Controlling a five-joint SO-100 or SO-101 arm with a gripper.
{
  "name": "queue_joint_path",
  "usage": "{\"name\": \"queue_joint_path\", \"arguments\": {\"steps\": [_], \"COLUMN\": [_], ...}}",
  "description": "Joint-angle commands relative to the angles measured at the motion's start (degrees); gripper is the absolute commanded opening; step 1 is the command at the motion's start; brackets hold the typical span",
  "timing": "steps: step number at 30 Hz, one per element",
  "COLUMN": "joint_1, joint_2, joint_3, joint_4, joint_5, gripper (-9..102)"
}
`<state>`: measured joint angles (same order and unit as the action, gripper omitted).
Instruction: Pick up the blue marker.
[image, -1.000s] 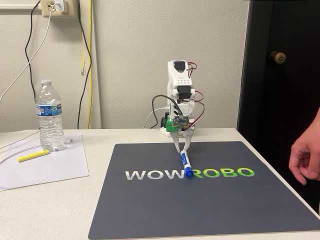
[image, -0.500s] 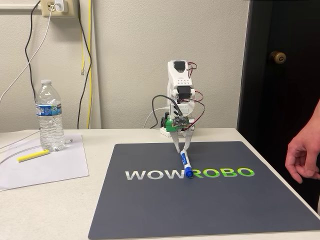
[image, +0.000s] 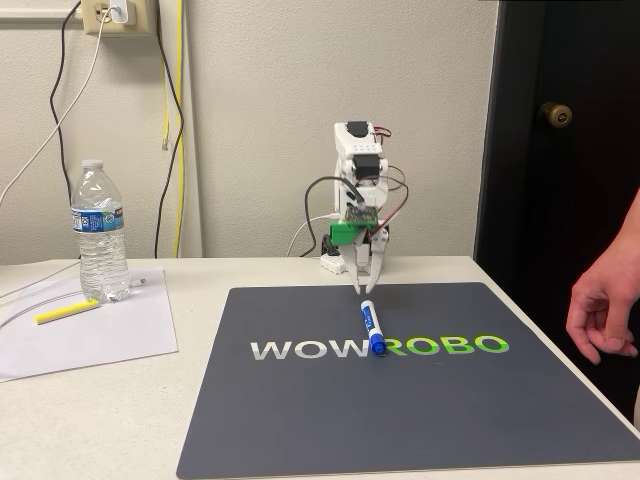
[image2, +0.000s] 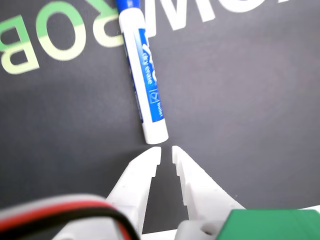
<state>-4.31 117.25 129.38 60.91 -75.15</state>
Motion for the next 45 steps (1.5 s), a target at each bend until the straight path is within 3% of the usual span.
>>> {"name": "queue_joint_path", "arguments": {"steps": [1, 8, 19, 25, 45], "joint_1": [0.6, 2.6, 1.6, 1.2, -0.1], "joint_2": [3.7, 7.5, -1.1, -5.4, -25.4], "joint_3": [-0.8, -2.7, -16.2, -20.3, -39.5], "joint_4": [0.8, 2.7, 11.3, 12.1, 13.5], "joint_5": [-1.4, -2.8, -0.1, 1.6, 3.2], "gripper": [4, 6, 9, 20, 38]}}
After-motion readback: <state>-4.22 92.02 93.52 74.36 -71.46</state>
